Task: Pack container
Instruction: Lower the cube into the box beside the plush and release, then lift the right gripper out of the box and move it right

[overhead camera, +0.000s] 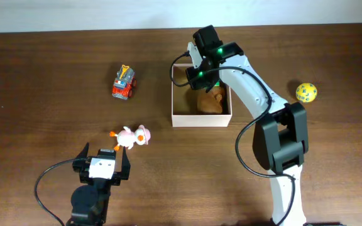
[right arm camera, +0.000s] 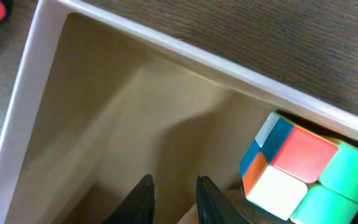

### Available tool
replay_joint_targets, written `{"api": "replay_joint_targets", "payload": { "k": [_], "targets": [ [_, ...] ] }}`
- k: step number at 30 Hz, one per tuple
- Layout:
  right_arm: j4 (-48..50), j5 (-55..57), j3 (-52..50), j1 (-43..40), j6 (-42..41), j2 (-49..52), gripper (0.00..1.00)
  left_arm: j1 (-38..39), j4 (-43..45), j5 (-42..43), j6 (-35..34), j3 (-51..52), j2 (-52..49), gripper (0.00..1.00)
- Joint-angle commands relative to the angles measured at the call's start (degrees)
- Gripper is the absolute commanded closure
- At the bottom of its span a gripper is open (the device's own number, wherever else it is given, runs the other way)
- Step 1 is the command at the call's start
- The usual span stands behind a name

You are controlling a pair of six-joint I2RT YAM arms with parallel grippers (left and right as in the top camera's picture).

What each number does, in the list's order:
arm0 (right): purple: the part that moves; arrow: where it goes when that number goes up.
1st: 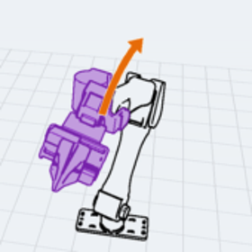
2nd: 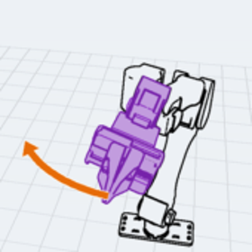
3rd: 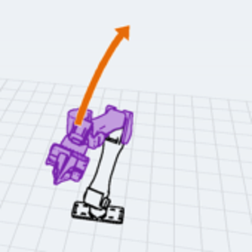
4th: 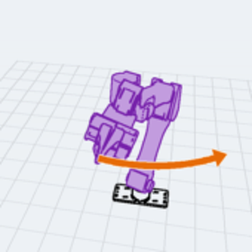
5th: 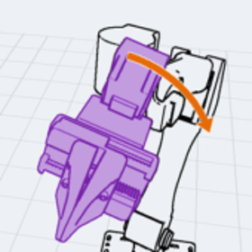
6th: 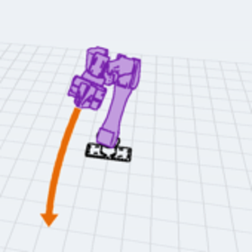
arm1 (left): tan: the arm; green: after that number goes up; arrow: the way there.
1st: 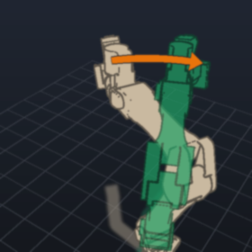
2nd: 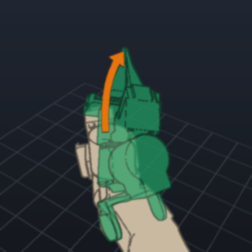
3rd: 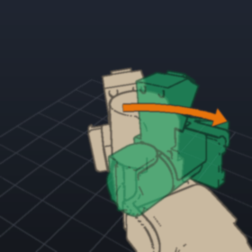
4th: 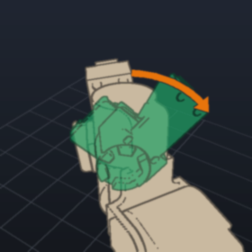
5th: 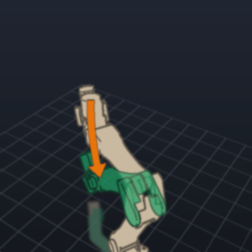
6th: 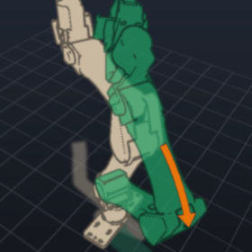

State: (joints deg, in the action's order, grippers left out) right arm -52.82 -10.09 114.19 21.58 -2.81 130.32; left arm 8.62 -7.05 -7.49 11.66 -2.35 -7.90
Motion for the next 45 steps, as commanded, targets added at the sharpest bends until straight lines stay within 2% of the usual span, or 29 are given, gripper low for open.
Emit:
{"api": "replay_joint_targets", "payload": {
  "k": [1, 14, 22, 45],
  "targets": [
    [0.46, 0.70, -0.52, 0.20, -0.70, 1.36, 0.75, 0.17, 0.17, 0.59, -0.70, 0.48, 0.48, 0.01],
    [0.81, 3.54, -0.55, 0.15, -0.94, 4.85, 0.75, 0.17, 0.17, 0.59, -0.70, 0.48, 0.48, 0.01],
    [-0.31, 12.04, 0.39, 0.07, -2.19, 4.61, 0.78, 0.17, 0.17, 0.59, -0.68, 0.50, 0.48, 0.01],
    [-2.97, 16.85, 0.70, 0.04, -3.93, 4.50, 0.78, 0.17, 0.17, 0.59, -0.70, 0.48, 0.48, 0.01]
  ]
}}
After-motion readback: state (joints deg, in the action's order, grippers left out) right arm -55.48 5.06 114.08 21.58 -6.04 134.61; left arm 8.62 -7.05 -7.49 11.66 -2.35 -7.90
